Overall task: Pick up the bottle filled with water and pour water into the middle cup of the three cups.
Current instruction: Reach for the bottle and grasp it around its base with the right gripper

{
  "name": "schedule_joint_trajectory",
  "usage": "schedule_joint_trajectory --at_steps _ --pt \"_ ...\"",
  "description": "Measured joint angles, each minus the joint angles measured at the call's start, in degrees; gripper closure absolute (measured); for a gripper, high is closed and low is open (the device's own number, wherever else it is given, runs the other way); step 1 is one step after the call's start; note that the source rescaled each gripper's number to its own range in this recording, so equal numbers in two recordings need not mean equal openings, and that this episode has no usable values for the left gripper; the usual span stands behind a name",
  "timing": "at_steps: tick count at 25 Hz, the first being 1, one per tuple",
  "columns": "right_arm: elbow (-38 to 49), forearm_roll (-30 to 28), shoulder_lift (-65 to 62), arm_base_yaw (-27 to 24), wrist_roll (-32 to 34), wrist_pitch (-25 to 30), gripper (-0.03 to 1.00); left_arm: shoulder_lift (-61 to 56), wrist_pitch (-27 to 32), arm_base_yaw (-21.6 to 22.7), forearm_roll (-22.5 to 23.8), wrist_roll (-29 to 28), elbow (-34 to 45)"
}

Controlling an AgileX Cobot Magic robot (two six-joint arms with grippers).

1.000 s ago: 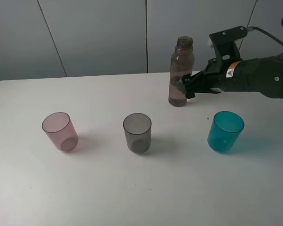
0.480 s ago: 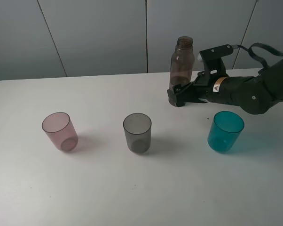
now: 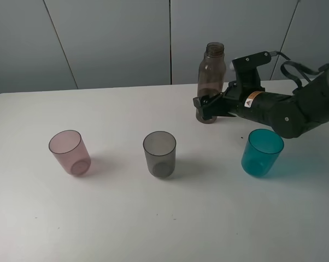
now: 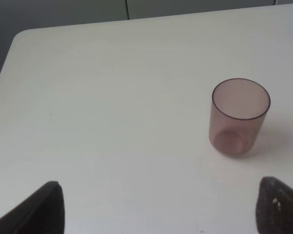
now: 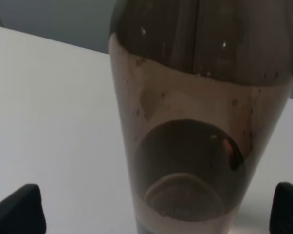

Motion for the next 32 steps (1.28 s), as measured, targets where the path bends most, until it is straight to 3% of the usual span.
schedule_joint_trajectory --at_steps 23,32 --pt "-6.59 1.78 5.54 0.0 -1.21 -0.88 -0.03 0.0 0.0 0.0 0.0 0.0 0.0" --pt "-6.78 7.39 5.67 0.0 -1.21 -1.44 -0.03 0.0 0.0 0.0 0.0 0.0 0.0"
